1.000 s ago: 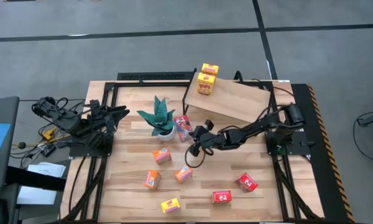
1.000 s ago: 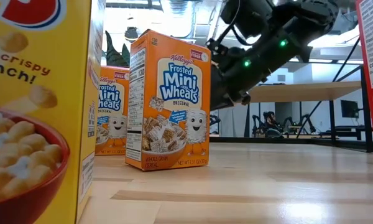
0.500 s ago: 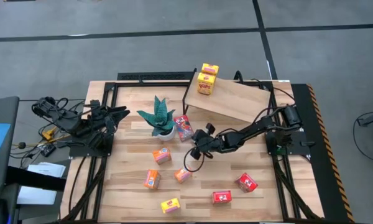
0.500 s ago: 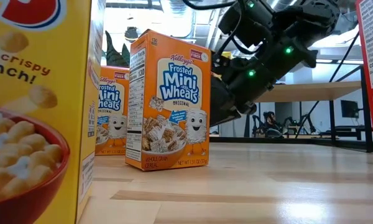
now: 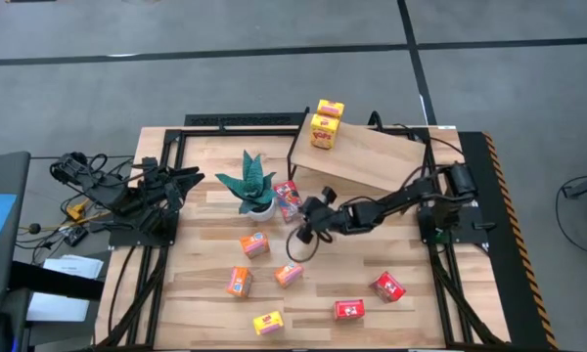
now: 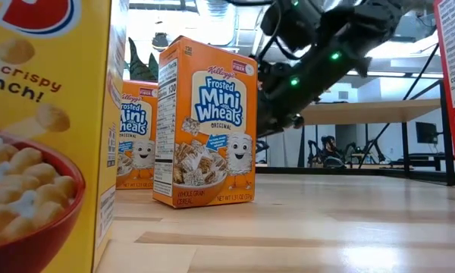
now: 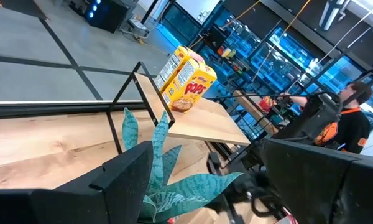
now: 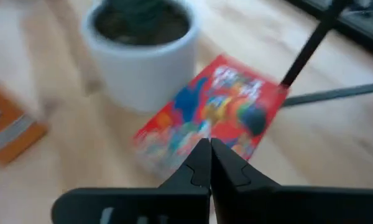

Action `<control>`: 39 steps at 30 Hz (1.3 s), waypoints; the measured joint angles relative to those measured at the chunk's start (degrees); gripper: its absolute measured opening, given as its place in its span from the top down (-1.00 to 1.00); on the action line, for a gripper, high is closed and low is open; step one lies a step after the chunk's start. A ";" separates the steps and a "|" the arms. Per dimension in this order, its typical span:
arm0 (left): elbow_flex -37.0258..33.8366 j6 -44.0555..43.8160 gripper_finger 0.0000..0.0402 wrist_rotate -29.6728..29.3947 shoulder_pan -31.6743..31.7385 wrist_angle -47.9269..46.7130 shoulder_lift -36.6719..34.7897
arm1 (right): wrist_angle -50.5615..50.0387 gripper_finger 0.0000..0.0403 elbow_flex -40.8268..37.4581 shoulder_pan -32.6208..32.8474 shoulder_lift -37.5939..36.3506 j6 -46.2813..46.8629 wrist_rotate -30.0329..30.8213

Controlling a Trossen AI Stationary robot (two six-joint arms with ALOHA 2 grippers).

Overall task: Stack cereal on shelf
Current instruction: Put the top red cereal box on the shelf

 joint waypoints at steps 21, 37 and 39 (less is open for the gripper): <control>0.00 -0.19 -0.46 -0.11 -0.01 -1.16 0.00 | 0.48 0.94 0.09 0.21 3.59 2.70 -2.89; 0.00 -0.18 -0.46 0.00 0.00 -1.44 0.00 | -7.21 0.90 0.04 7.35 2.02 9.60 -0.78; 0.00 -0.18 -0.46 0.02 -0.01 -1.44 0.00 | -9.34 0.90 0.02 7.58 1.27 9.75 -0.33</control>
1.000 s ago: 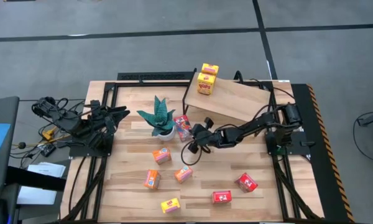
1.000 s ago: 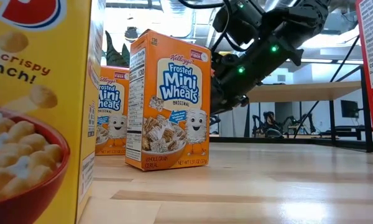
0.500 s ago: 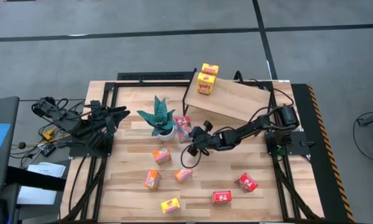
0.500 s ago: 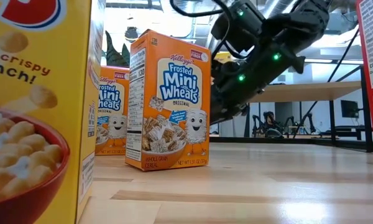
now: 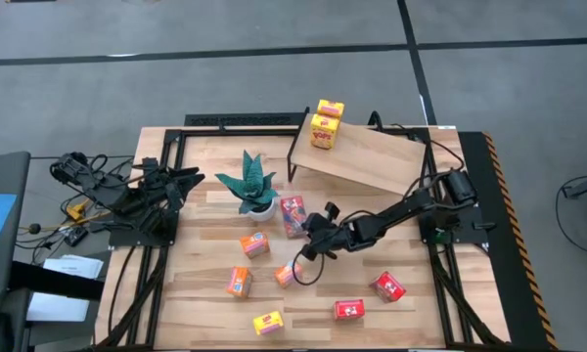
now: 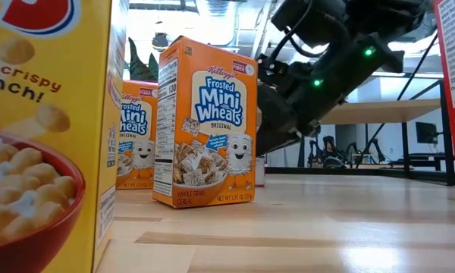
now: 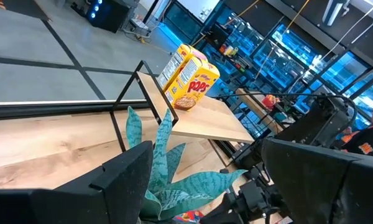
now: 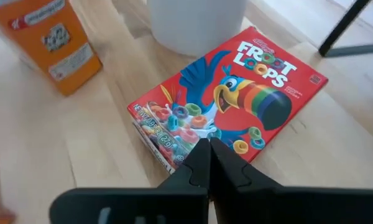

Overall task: Stack cereal on shelf
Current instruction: Put the top red cereal box on the shelf

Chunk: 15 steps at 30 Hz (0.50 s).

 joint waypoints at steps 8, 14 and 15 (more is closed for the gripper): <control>0.00 0.01 -0.46 0.02 0.01 -0.21 0.00 | -6.20 0.95 -0.11 1.01 -1.81 3.02 2.16; 0.00 -0.04 -0.46 0.57 -0.01 -0.44 0.00 | -13.80 0.92 0.03 2.99 -2.02 10.97 6.04; 0.00 -0.04 -0.46 0.55 -0.01 -0.44 -0.02 | -14.64 0.93 0.00 3.45 -2.42 11.85 6.71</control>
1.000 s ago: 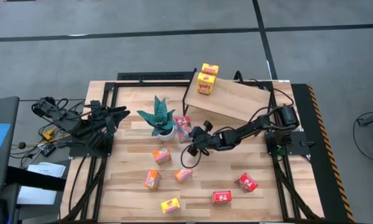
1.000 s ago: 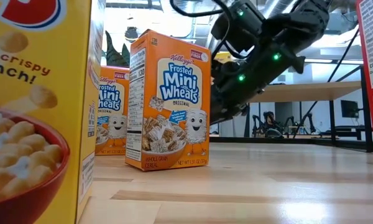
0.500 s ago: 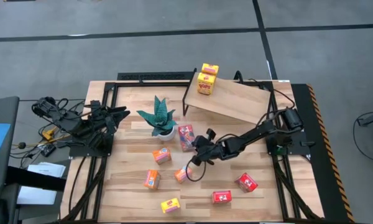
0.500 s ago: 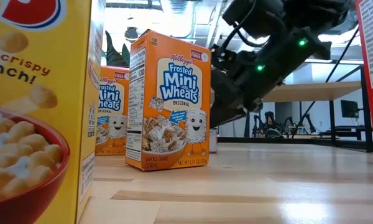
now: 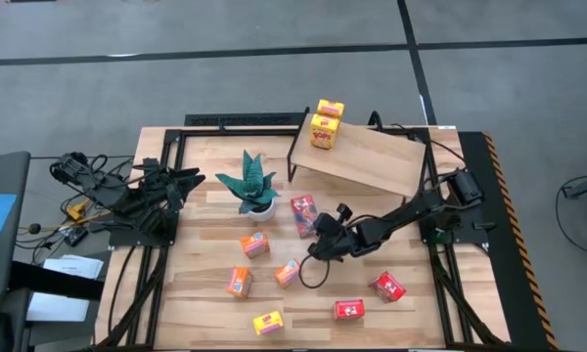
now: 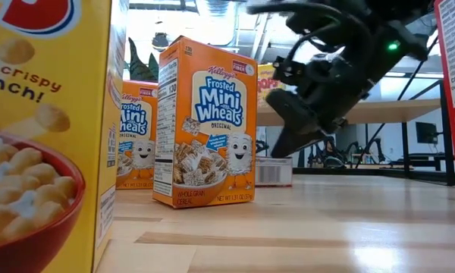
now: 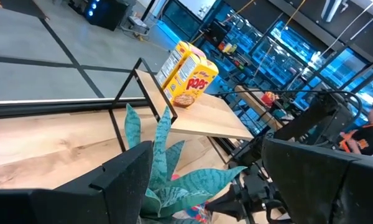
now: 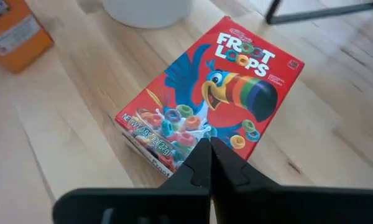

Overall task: Stack cereal on shelf
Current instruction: Put the top red cereal box on the shelf

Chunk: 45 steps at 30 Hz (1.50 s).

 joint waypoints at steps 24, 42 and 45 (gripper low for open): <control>0.00 0.09 -0.46 -0.17 0.00 -1.00 0.02 | -7.84 0.97 -8.09 9.93 -10.72 30.25 15.72; 0.00 0.07 -0.46 -1.70 0.00 -2.32 0.02 | 10.27 0.97 -16.15 6.51 -10.95 24.32 12.75; 0.00 0.07 -0.46 -1.99 0.02 -2.31 0.02 | 13.03 0.94 -17.23 6.02 -10.95 23.91 11.29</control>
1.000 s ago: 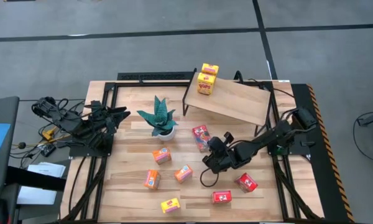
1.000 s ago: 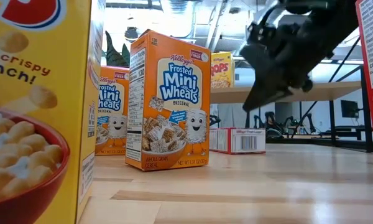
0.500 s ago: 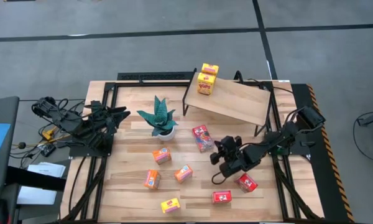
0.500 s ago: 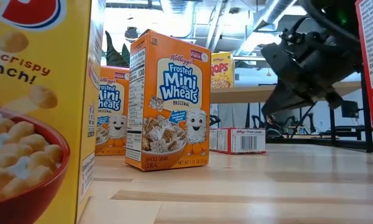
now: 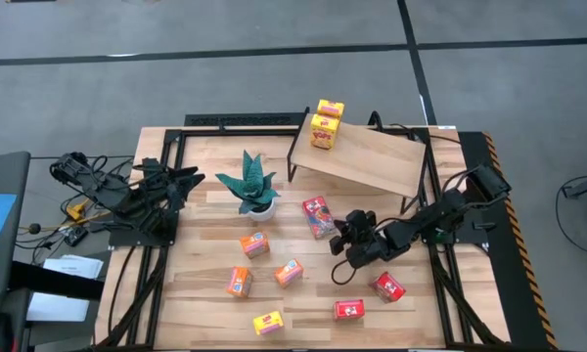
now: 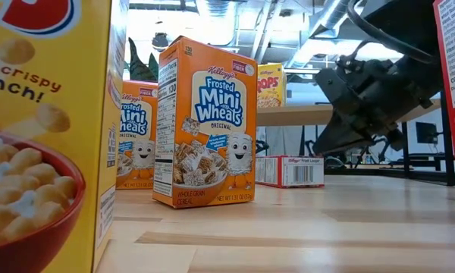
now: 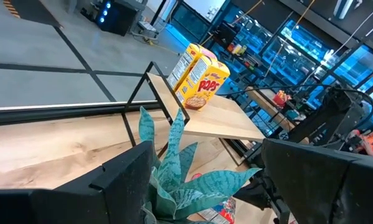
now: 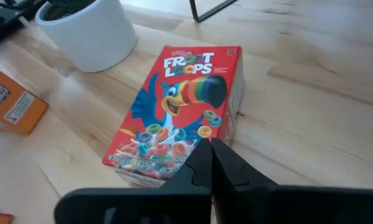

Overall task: Stack cereal on shelf
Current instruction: Put the top red cereal box on the shelf

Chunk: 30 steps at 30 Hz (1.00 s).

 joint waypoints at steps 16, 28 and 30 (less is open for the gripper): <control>0.00 -0.48 -0.46 -0.02 0.00 -2.16 0.00 | 0.29 0.97 -0.04 -1.83 0.92 -2.72 -4.37; 0.00 -0.59 -0.46 0.20 0.00 -2.30 -0.02 | -1.44 0.97 -0.01 -1.72 0.92 -1.93 -4.58; 0.00 -0.59 -0.46 0.18 0.00 -2.49 0.00 | -1.59 0.94 -0.04 -1.75 0.92 -1.95 -4.66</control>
